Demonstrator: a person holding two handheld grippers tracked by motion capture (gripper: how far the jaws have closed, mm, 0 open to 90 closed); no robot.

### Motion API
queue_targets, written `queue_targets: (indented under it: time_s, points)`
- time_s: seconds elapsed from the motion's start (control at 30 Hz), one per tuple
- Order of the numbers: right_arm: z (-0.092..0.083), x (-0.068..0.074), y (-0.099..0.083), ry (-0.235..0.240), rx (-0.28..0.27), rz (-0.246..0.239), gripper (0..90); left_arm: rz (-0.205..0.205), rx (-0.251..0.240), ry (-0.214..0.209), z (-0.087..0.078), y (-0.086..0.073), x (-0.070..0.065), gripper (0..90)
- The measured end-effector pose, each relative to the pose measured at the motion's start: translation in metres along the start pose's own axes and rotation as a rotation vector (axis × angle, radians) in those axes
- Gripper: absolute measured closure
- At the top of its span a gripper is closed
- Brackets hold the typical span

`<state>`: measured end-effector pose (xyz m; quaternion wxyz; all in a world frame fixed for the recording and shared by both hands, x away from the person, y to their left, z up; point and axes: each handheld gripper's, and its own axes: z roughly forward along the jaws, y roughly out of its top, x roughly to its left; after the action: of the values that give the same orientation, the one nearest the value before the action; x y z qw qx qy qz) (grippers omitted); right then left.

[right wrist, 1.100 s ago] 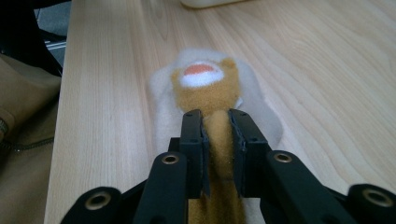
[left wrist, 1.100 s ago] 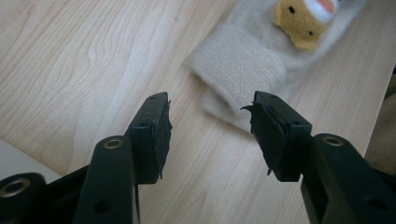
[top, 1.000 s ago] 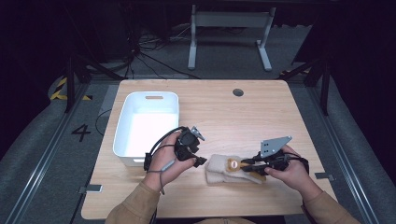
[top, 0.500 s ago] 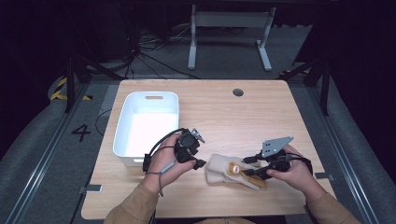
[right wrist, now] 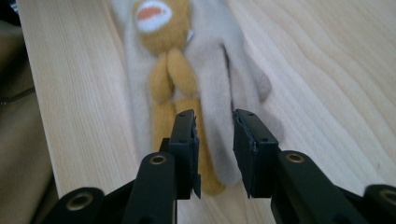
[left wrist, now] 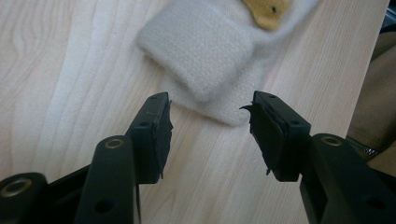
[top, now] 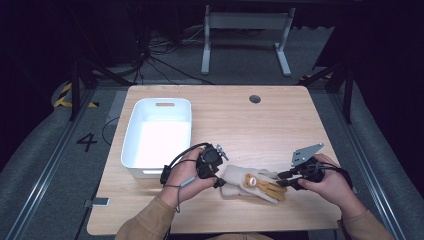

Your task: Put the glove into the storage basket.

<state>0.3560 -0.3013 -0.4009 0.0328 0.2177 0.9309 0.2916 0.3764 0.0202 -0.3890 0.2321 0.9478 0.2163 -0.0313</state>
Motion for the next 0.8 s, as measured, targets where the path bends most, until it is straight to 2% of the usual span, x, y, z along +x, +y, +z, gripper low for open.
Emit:
queue_targets:
  time_s: [0.03, 0.1, 0.17, 0.23, 0.3, 0.37, 0.53, 0.6, 0.8]
  points:
    - [0.000, 0.000, -0.002, 0.001, 0.028, 0.004, 70.2, 0.000, 0.012, -0.004, 0.002, 0.001, 0.000, 49.6]
    - [0.000, 0.000, -0.003, -0.002, 0.040, 0.002, 70.6, 0.004, 0.018, -0.005, 0.005, 0.002, 0.001, 49.7]
    - [0.000, 0.000, -0.006, -0.011, 0.097, 0.015, 70.2, 0.006, 0.027, -0.014, 0.008, 0.003, 0.001, 51.3]
    - [0.000, 0.000, -0.008, -0.015, 0.129, 0.028, 70.2, 0.014, 0.038, -0.026, 0.010, 0.003, 0.002, 53.9]
    - [0.000, 0.000, -0.010, -0.039, 0.158, 0.032, 70.6, 0.013, 0.040, -0.033, 0.012, 0.004, 0.002, 56.7]
    - [0.001, -0.001, -0.013, -0.027, 0.190, 0.050, 69.7, 0.012, 0.044, -0.033, 0.013, 0.004, 0.003, 57.9]
    - [0.005, -0.002, -0.014, -0.024, 0.215, 0.056, 64.7, 0.006, 0.045, -0.034, 0.017, 0.004, 0.005, 56.5]
    - [0.009, -0.003, -0.016, -0.014, 0.241, 0.052, 62.4, 0.010, 0.049, -0.031, 0.018, 0.004, 0.005, 56.4]
    - [0.014, -0.003, -0.016, 0.001, 0.253, 0.057, 64.0, 0.013, 0.055, -0.038, 0.021, 0.004, 0.006, 57.9]
